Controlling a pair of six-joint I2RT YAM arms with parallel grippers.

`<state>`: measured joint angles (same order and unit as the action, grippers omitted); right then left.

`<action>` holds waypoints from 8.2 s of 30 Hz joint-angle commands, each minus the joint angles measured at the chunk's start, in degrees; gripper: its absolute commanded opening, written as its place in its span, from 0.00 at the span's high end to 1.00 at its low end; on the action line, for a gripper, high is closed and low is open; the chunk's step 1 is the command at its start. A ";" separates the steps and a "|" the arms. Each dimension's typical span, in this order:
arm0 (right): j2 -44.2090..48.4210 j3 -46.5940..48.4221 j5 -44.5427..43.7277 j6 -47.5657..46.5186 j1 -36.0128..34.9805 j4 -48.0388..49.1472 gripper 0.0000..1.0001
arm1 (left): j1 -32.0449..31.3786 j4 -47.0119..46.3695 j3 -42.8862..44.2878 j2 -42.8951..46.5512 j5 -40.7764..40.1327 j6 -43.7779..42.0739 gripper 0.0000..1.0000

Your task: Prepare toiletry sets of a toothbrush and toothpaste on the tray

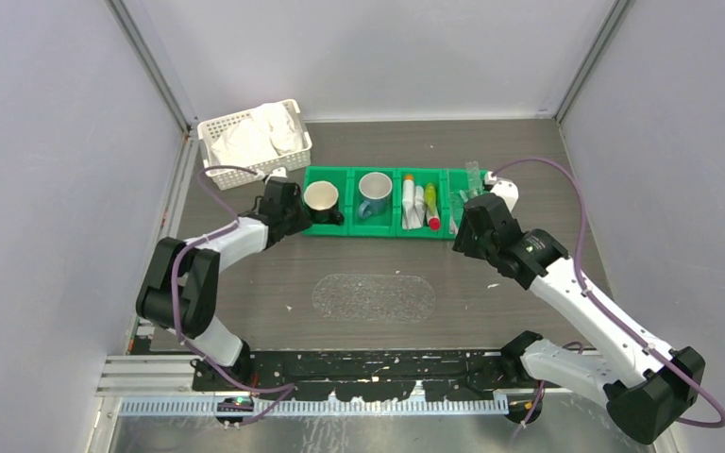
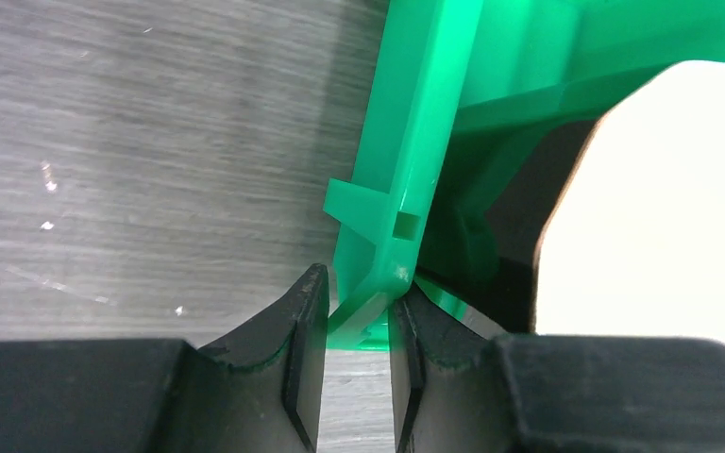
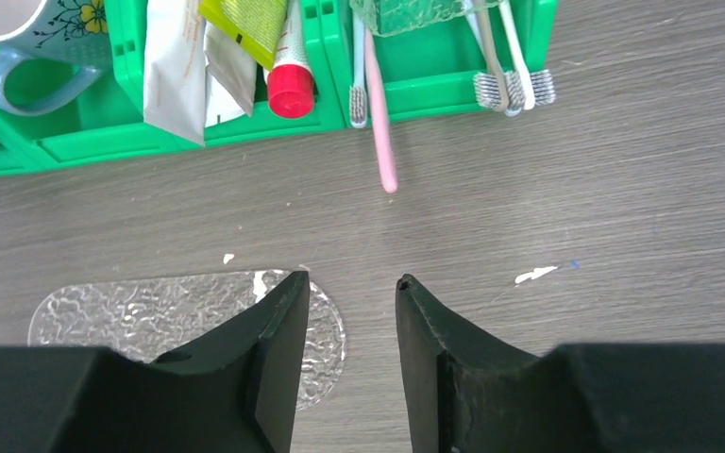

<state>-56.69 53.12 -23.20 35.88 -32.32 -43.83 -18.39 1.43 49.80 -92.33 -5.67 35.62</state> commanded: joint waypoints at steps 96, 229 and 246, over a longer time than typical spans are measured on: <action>-38.03 55.40 15.46 -16.39 0.55 -23.49 0.99 | -3.76 62.41 38.11 11.95 6.15 1.61 0.98; -43.67 15.50 63.85 12.42 41.02 34.19 0.43 | -7.45 50.76 16.17 14.81 12.62 -0.64 0.12; -37.72 14.64 62.53 5.91 40.84 23.58 0.41 | -7.44 48.93 14.50 14.86 13.73 -0.37 0.15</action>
<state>-94.54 67.81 39.97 44.58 8.69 -17.50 -26.11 52.03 64.64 -78.46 7.40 35.51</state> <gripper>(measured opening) 0.591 0.852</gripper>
